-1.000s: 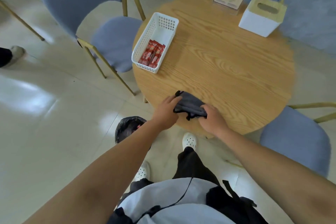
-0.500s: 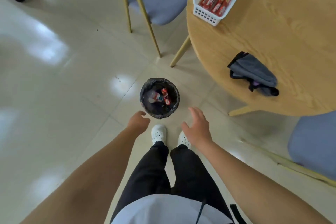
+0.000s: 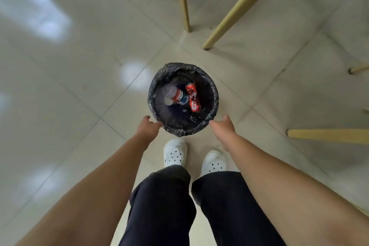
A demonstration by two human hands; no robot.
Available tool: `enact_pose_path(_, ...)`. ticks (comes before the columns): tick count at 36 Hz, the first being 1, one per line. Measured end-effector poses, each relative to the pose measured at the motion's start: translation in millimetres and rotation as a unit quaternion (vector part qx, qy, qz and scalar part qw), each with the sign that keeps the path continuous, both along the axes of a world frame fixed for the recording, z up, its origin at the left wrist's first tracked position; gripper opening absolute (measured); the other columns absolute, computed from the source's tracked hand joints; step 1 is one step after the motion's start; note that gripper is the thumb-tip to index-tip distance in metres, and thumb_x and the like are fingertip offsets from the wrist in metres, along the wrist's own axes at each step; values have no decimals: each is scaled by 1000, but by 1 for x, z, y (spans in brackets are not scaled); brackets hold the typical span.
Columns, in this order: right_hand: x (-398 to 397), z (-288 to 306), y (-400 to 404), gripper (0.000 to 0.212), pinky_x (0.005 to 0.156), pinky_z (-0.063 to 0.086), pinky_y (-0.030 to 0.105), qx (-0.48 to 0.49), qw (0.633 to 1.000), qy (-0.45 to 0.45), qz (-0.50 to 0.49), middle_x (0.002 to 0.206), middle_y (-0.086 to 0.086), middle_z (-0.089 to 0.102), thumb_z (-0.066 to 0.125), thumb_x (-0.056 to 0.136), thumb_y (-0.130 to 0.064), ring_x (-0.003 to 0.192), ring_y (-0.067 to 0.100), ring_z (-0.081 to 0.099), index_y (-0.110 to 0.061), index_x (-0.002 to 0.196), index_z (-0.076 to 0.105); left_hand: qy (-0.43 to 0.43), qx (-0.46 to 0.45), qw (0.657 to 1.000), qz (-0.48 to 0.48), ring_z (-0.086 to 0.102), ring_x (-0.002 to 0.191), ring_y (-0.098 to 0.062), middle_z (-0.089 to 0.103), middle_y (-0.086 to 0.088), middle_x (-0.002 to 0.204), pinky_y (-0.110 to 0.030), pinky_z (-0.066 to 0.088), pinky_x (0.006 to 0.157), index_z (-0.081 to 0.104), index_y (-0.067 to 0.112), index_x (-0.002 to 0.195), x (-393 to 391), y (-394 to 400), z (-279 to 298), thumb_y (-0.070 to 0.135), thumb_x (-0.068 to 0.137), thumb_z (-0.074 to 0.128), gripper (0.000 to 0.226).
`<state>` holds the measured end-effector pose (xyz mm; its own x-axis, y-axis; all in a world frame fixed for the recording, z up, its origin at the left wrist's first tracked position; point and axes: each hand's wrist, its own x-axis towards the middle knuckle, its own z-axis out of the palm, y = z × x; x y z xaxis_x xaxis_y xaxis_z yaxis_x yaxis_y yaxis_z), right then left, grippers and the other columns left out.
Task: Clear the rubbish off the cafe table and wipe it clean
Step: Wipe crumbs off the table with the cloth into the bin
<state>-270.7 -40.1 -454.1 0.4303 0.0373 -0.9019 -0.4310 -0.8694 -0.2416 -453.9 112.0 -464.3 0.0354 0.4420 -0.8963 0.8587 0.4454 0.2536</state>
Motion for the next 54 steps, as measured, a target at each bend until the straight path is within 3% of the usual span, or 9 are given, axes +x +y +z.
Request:
enact_pose_path(6, 8, -76, 27, 51, 70, 45, 36, 27, 996, -4, -88, 115, 7, 61, 56, 87, -19, 85, 24, 55, -18, 136, 42, -19, 12, 998, 66, 58, 99, -30, 61, -17, 116, -51, 54, 96, 55, 2, 130, 8, 24, -75, 19, 95, 63, 40)
enact_pose_path(11, 14, -91, 26, 32, 94, 55, 45, 13, 990, -18, -143, 103, 12, 64, 53, 93, -5, 109, 34, 64, -4, 125, 56, -48, 31, 992, 113, 65, 103, -37, 64, -21, 118, -49, 61, 84, 55, 4, 112, 13, 31, -85, 6, 90, 68, 25)
enact_pose_path(15, 13, -67, 21, 30, 90, 56, 51, 12, 988, -9, -152, 97, 11, 66, 55, 88, -1, 97, 26, 66, -3, 118, 59, -55, 57, 991, 105, 66, 94, -36, 63, -14, 108, -46, 62, 73, 55, 7, 115, 18, 29, -50, 3, 87, 69, 31)
enact_pose_path(24, -19, 98, -19, 25, 66, 52, 34, -43, 994, -79, -61, 104, 19, 69, 54, 85, -2, 85, 33, 66, -1, 108, 64, -5, 18, 995, 99, 70, 86, -35, 68, -15, 109, -42, 64, 57, 58, 10, 121, -4, -9, 129, 6, 94, 52, 28)
enact_pose_path(33, -37, 325, -59, 43, 81, 39, 29, -34, 988, -146, -45, 136, 11, 55, 49, 94, -11, 117, 30, 57, -8, 137, 49, 9, 15, 997, 74, 66, 72, -33, 66, -15, 91, -45, 63, 60, 62, 3, 117, -10, -39, 315, -1, 93, 47, 29)
enact_pose_path(38, -14, 401, -71, 18, 72, 41, 29, 8, 961, -264, -79, 105, 3, 65, 49, 94, -13, 91, 23, 60, -14, 106, 62, 9, 37, 999, 18, 66, 76, -38, 65, -17, 96, -49, 64, 66, 60, 4, 118, 6, -52, 371, 4, 96, 50, 24)
enact_pose_path(43, 29, 433, -92, 8, 77, 44, 33, 26, 903, -429, -19, 100, 0, 58, 55, 92, -16, 99, 21, 53, -14, 98, 61, -9, 57, 998, 3, 62, 86, -39, 62, -19, 105, -48, 61, 70, 56, 2, 119, 30, -68, 397, 5, 99, 54, 20)
enact_pose_path(48, 84, 441, -120, 31, 94, 36, 42, -15, 835, -547, 59, 115, 4, 59, 64, 89, -24, 113, 29, 48, -16, 118, 59, -10, 64, 998, 4, 60, 76, -36, 59, -16, 87, -48, 61, 72, 57, 4, 110, 56, -79, 408, 5, 96, 57, 15)
enact_pose_path(54, 157, 431, -128, 94, 113, 24, 46, -79, 855, -412, 305, 159, 4, 25, 68, 85, -51, 144, 27, 24, -21, 156, 15, -15, 64, 998, 19, 58, 71, -34, 60, -16, 84, -47, 59, 70, 59, 1, 105, 85, -90, 417, -2, 90, 55, 16)
